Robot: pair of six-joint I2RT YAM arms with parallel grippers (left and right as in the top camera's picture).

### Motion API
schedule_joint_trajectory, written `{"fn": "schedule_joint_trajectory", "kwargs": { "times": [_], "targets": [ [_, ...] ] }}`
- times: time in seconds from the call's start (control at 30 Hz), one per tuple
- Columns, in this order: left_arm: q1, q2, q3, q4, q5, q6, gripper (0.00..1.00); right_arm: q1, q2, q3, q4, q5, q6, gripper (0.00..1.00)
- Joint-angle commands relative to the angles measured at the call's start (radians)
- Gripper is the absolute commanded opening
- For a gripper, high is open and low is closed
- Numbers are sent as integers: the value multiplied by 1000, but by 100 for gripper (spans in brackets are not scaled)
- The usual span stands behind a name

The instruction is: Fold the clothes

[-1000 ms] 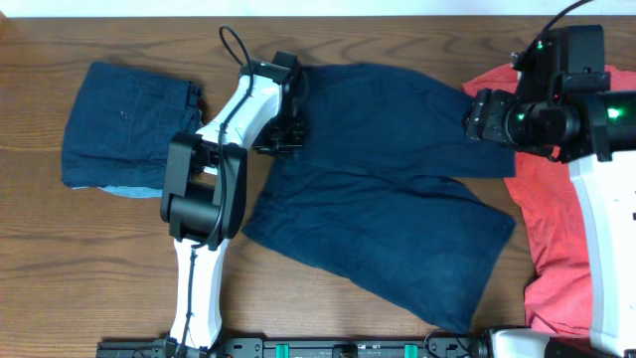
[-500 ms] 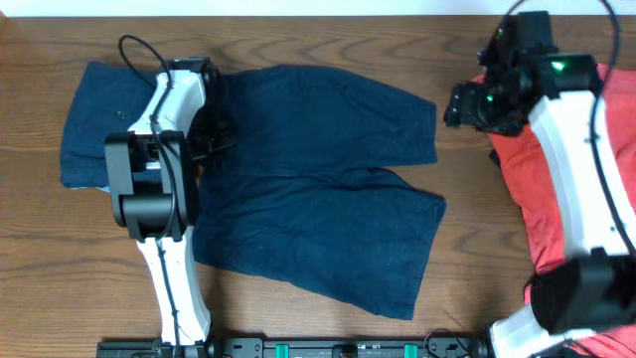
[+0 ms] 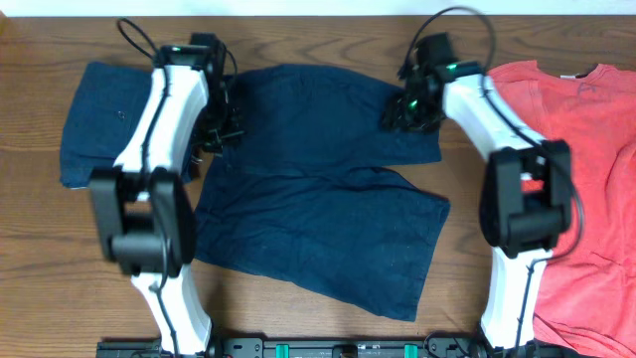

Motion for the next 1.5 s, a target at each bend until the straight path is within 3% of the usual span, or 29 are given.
{"fn": "schedule_joint_trajectory", "kwargs": {
  "times": [0.0,0.2,0.33,0.4,0.57,0.6,0.67,0.77,0.87,1.0,1.07,1.2,1.37,1.47],
  "targets": [
    [5,-119,5,-8,26,10,32,14,35,4,9,105,41,63],
    [5,-241,5,-10,25,11,35,18,47,4,83,123,42,50],
    [5,-249,5,-31,25,11,35,3,39,10,131,83,42,12],
    [5,-247,-1,-43,25,11,35,-13,19,15,165,69,42,1],
    [5,-246,-35,-42,25,11,35,-92,-69,48,350,67,80,1],
    [5,-246,-43,-41,25,11,35,-110,-85,48,414,68,86,15],
    [5,-245,-52,-42,25,11,35,-145,-99,48,528,80,86,99],
    [5,-245,-65,-45,25,11,35,-197,-102,48,562,74,101,99],
    [5,-245,-77,-58,25,11,35,-240,-102,48,447,48,156,99],
    [5,-244,-79,-75,25,23,35,-255,-102,48,287,-186,51,98],
    [5,-244,-79,-75,25,27,35,-241,-102,48,198,-254,-9,86],
    [5,-244,-79,-75,25,26,35,-180,-102,37,-11,-196,-42,59],
    [5,-243,-79,-74,25,26,35,-81,-101,-34,-23,-66,18,56],
    [5,-243,-79,-74,25,26,35,-42,-101,-87,77,-28,69,45]
  ]
}}
